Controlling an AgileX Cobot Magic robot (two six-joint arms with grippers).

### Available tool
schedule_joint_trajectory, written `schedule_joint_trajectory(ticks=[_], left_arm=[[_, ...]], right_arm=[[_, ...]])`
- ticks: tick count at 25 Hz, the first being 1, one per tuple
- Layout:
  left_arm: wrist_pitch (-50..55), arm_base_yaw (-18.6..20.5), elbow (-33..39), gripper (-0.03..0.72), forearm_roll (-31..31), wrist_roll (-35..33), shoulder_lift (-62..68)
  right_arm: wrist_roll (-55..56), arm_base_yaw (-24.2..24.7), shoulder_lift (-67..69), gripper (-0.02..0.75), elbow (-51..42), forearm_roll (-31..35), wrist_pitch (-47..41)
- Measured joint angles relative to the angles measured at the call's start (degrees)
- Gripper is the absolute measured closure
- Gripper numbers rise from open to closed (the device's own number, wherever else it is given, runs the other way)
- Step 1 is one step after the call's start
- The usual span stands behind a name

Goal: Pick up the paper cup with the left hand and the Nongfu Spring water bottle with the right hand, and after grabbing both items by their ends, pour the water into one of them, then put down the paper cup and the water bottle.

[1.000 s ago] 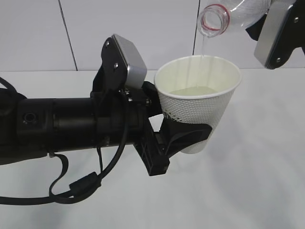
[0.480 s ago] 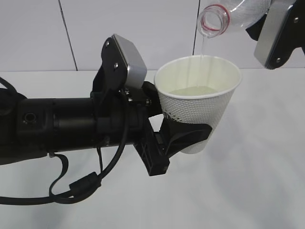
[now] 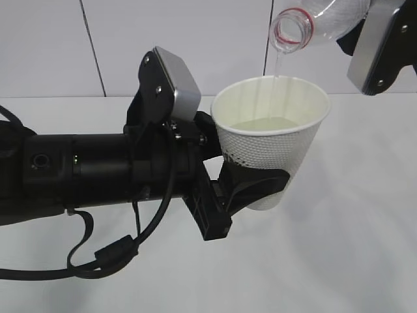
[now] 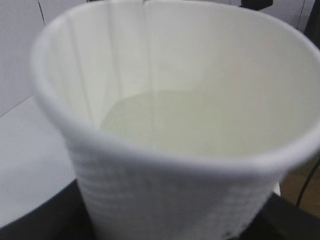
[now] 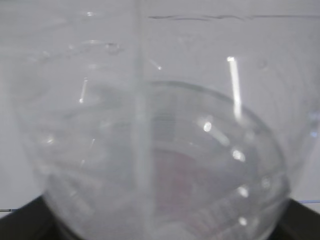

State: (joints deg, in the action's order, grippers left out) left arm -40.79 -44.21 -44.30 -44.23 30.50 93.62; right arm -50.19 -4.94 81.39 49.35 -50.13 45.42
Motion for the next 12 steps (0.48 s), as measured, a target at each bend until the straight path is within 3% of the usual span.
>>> schedule_joint_trajectory(ticks=[12], left_arm=[[0.0,0.0,0.0,0.201,0.0,0.0,0.0]], right_arm=[[-0.1,0.0,0.0,0.218,0.0,0.0,0.0]])
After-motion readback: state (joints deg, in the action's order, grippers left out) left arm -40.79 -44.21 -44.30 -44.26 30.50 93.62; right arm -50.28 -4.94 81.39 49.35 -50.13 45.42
